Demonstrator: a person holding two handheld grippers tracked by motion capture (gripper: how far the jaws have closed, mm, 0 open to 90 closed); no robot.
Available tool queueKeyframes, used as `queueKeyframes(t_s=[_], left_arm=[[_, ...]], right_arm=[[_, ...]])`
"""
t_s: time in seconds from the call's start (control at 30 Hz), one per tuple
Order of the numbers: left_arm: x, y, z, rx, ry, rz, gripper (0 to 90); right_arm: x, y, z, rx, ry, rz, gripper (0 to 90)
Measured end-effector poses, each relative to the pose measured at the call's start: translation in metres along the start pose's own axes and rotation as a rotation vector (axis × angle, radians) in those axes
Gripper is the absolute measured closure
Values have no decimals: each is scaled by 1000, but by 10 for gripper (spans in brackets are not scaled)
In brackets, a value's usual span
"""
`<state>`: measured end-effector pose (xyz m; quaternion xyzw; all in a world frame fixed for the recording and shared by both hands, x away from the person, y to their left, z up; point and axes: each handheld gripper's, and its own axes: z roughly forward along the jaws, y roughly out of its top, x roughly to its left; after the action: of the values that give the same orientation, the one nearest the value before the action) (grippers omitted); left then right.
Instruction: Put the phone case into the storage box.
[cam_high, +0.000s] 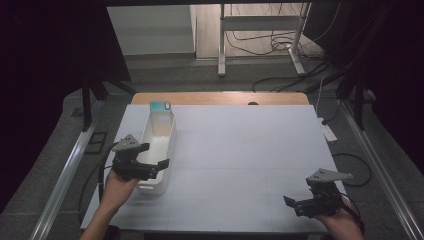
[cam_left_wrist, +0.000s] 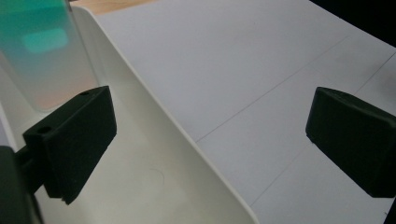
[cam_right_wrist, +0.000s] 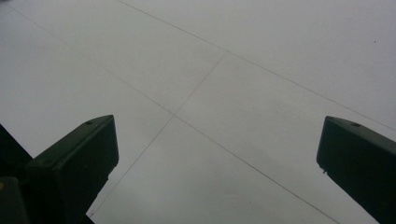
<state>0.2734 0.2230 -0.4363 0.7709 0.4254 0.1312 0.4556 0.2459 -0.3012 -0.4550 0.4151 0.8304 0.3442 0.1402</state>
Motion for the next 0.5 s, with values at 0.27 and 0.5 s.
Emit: queueKeyframes(t_s=[0.27, 0.5], left_arm=[[-6, -11, -13, -4, 15, 0, 26], [-9, -23, -23, -7, 16, -14, 27]], right_arm=[[0, 0, 0, 0, 0, -3, 0], [0, 0, 0, 1, -1, -5, 0]])
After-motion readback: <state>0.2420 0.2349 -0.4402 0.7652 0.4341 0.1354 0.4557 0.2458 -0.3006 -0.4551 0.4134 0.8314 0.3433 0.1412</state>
